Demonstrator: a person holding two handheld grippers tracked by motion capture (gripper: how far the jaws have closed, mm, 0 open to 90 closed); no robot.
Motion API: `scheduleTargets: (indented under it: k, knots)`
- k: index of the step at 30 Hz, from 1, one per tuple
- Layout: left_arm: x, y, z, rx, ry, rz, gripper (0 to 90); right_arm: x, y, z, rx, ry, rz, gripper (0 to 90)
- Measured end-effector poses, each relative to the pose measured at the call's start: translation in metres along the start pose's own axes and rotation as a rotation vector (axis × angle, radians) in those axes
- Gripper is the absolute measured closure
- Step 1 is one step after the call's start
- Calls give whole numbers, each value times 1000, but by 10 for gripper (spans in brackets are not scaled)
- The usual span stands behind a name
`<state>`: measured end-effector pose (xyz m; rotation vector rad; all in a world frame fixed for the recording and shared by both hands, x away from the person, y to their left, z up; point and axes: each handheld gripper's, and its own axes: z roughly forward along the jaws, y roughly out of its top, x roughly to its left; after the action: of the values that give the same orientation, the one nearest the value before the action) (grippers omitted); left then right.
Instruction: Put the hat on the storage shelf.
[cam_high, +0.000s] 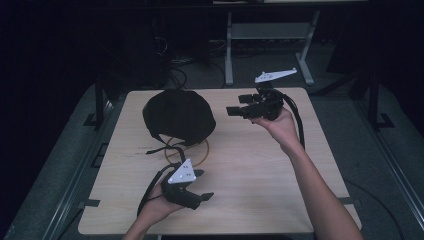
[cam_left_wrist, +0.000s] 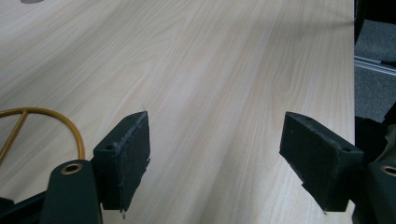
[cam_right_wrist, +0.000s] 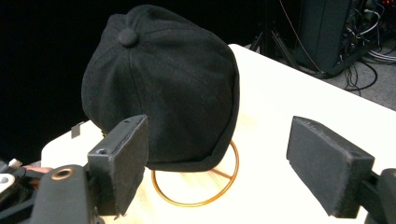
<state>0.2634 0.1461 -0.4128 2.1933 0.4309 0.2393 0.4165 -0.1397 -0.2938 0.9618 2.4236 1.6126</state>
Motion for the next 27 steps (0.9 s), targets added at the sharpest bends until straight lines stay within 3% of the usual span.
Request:
scheduleTargets:
  k: [27]
  knots:
    - [1, -2, 1, -8, 18, -28, 180, -17, -46, -31, 12, -39, 30, 182]
